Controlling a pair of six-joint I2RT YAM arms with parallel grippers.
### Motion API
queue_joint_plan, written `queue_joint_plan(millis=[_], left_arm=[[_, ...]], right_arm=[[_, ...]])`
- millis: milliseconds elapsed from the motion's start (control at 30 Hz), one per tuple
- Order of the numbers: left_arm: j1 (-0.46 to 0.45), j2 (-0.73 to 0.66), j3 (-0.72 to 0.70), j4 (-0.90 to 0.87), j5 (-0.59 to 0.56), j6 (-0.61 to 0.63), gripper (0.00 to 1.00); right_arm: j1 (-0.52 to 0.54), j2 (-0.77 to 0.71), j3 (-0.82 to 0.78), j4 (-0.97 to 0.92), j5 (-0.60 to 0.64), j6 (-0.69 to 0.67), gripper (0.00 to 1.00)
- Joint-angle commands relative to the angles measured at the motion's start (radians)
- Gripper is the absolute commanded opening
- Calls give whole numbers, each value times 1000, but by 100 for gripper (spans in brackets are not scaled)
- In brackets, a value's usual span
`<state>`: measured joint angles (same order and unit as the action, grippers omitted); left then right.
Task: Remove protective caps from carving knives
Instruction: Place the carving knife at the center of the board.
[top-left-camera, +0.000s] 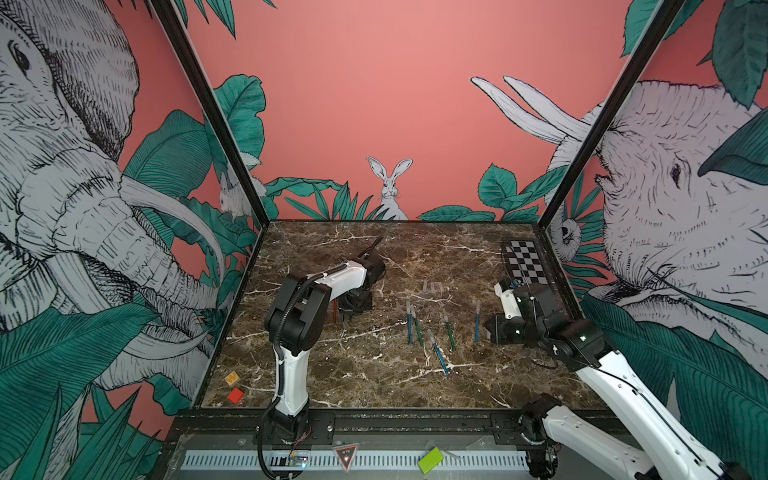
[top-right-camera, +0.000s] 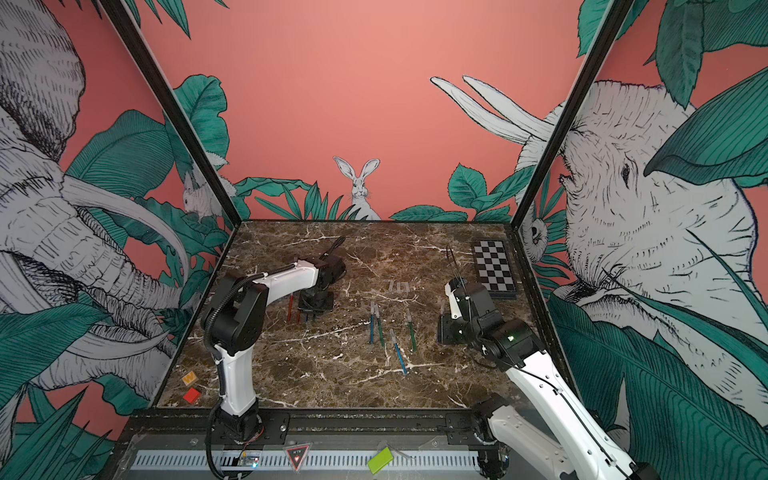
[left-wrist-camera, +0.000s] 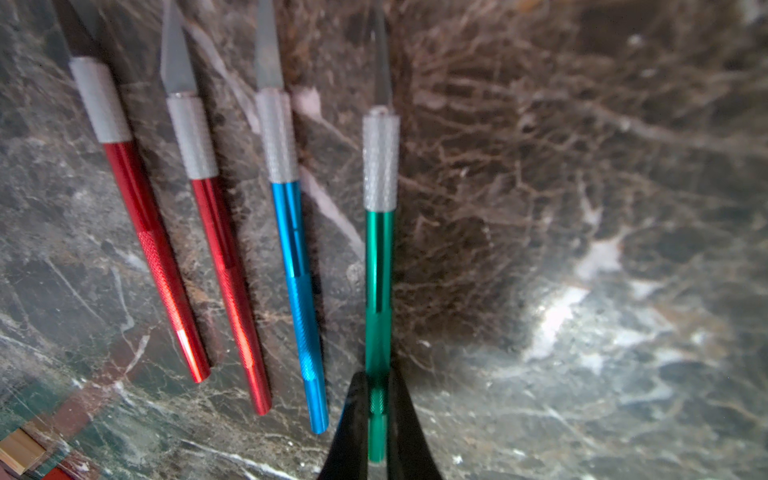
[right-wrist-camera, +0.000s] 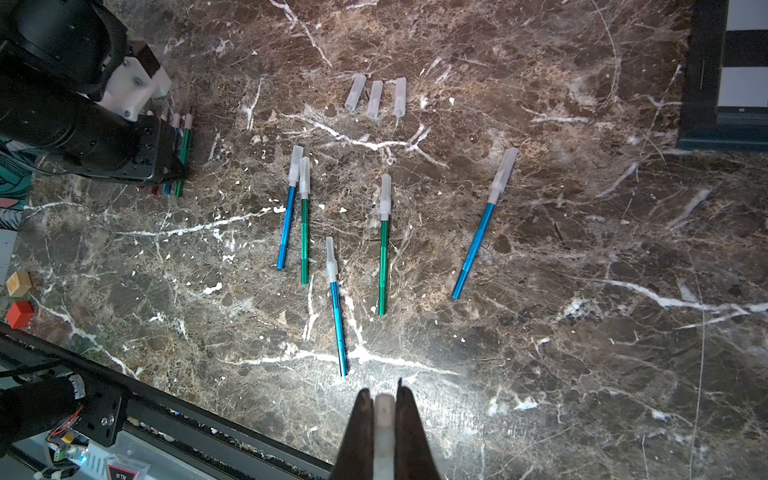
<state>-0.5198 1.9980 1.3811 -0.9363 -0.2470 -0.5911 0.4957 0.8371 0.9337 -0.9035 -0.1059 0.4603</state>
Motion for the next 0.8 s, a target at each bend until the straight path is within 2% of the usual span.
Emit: queue_joint_plan(millis=[0, 333, 767], left_arm=[[6, 4, 13, -38, 0, -22, 2], [6, 5, 18, -39, 9, -23, 13], [6, 6, 29, -45, 17, -19, 20]], right_arm=[[2, -13, 5, -5, -2, 2, 0], [2, -12, 11, -6, -7, 7, 0], [2, -14, 14, -8, -12, 13, 0]])
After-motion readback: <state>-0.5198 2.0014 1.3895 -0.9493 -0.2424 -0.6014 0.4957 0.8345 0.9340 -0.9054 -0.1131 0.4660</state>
